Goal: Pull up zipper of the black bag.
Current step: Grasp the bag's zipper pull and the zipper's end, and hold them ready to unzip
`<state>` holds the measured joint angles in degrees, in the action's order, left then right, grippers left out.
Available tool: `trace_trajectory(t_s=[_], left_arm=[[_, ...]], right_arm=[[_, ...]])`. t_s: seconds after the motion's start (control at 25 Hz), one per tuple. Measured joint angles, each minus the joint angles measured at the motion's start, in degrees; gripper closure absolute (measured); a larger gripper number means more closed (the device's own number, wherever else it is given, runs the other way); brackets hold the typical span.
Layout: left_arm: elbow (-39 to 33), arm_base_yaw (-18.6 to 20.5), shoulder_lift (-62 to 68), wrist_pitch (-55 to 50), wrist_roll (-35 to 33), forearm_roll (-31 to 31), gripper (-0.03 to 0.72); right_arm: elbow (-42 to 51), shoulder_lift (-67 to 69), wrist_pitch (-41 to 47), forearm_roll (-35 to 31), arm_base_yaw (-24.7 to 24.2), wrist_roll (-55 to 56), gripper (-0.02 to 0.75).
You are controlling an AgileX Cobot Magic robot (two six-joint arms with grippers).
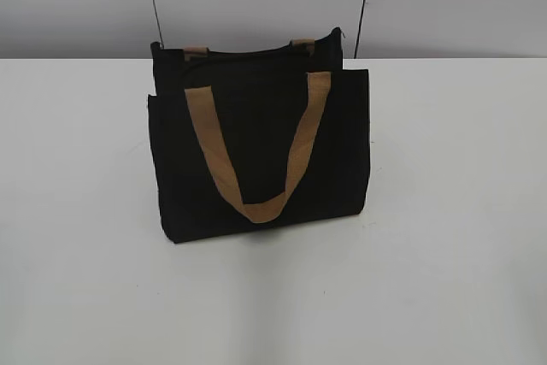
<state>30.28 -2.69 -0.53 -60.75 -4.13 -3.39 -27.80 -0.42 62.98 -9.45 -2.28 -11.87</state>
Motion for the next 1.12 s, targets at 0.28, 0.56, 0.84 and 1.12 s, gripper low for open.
trace_trajectory(t_s=[0.28, 0.56, 0.84, 1.12], left_arm=[[0.00, 0.00, 0.00, 0.00, 0.00, 0.00, 0.449], [0.00, 0.00, 0.00, 0.00, 0.00, 0.00, 0.449], [0.00, 0.00, 0.00, 0.00, 0.00, 1.45, 0.449], [0.00, 0.00, 0.00, 0.00, 0.00, 1.58, 0.449]], right_arm=[[0.00, 0.00, 0.00, 0.00, 0.00, 0.00, 0.271], [0.00, 0.00, 0.00, 0.00, 0.00, 0.00, 0.271], [0.00, 0.00, 0.00, 0.00, 0.00, 0.00, 0.271], [0.00, 0.00, 0.00, 0.00, 0.00, 0.00, 0.271]])
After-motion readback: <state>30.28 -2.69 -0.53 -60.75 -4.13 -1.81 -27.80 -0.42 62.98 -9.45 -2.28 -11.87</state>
